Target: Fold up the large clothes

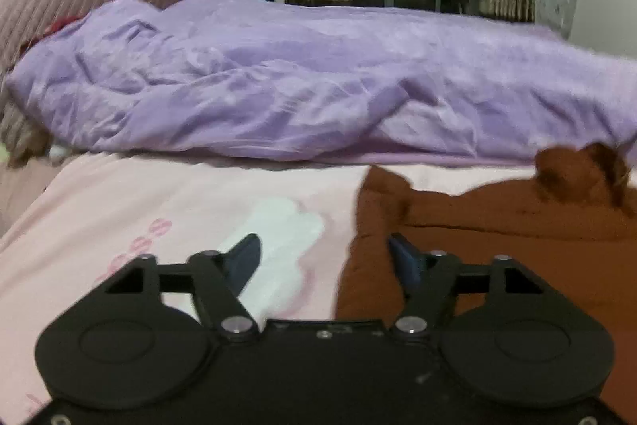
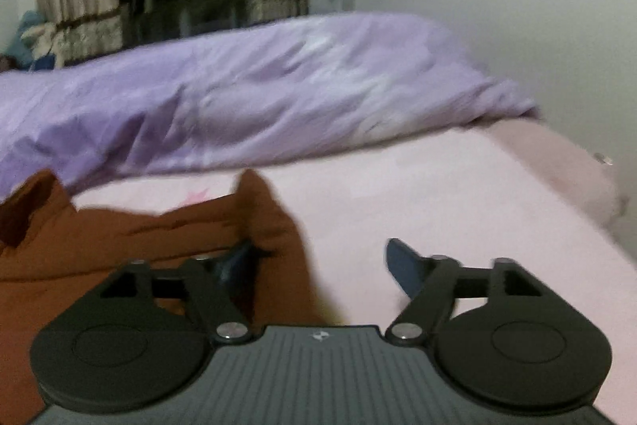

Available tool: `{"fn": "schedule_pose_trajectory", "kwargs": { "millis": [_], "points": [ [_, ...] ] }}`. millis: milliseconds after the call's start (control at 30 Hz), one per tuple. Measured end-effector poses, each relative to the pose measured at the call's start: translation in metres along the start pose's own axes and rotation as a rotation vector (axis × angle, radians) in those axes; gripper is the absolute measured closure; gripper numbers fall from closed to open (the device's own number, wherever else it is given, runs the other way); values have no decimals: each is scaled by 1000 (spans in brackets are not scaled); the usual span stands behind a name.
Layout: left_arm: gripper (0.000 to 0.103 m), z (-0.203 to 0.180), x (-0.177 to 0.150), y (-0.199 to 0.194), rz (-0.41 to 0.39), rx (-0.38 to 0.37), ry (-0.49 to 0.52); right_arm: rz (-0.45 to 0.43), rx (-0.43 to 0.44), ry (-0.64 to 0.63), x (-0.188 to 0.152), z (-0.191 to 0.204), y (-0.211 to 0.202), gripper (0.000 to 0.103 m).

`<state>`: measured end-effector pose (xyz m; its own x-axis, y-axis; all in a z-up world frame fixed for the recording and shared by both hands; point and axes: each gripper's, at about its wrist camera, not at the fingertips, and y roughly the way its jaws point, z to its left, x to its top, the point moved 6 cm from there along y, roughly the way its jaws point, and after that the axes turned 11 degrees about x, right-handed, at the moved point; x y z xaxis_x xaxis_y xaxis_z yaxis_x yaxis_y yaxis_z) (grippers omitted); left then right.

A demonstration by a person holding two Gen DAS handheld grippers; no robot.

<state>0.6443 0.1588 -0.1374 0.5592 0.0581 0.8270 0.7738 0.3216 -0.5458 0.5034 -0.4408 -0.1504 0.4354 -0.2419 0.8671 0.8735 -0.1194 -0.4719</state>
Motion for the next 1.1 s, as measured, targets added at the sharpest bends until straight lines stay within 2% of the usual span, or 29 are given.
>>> {"fn": "schedule_pose_trajectory", "kwargs": {
  "millis": [67, 100, 167, 200, 267, 367, 500, 600, 700, 767, 800, 933, 967, 1033, 1067, 1100],
  "points": [
    [28, 19, 5, -16, -6, -7, -6, 45, 14, -1, -3, -8, -12, 10],
    [28, 30, 7, -29, -21, 14, -2, 77, 12, -12, -6, -11, -19, 10],
    [25, 51, 6, -48, -42, 59, -7, 69, 1, -39, -11, -14, -38, 10],
    [24, 58, 5, -55, -39, 58, -20, 54, -11, -50, -14, -15, -49, 10],
    [24, 73, -2, -71, -26, 25, -63, 71, -19, -59, -20, -15, -63, 10],
    [18, 81, -21, -88, 7, -24, -89, 121, 35, -53, -32, -12, -79, 10],
    [18, 65, -56, -98, 49, -76, -44, 93, 112, -30, -47, -7, -99, 10],
    [19, 50, -77, -100, 92, -153, -49, 135, 187, -7, -56, -3, -95, 12],
    [18, 31, -87, -96, 121, -182, -15, 174, 193, 6, -61, -1, -81, 11],
    [18, 21, -91, -90, 143, -196, 0, 186, 188, 22, -64, -3, -70, 6],
    [13, 16, -91, -87, 155, -196, 2, 189, 186, 33, -65, -4, -65, 0],
    [0, 4, -92, -74, 178, -225, 0, 200, 242, 132, -74, -13, -48, 0],
    [0, 5, -93, -72, 189, -238, -17, 192, 281, 169, -75, -17, -43, 0],
    [0, 4, -93, -61, 218, -264, -54, 158, 307, 146, -74, -15, -39, 0],
    [0, 2, -94, -54, 233, -277, -72, 155, 320, 132, -73, -12, -38, 6],
    [0, 1, -95, -50, 241, -288, -95, 160, 369, 158, -73, -8, -36, 35]
  ]
}}
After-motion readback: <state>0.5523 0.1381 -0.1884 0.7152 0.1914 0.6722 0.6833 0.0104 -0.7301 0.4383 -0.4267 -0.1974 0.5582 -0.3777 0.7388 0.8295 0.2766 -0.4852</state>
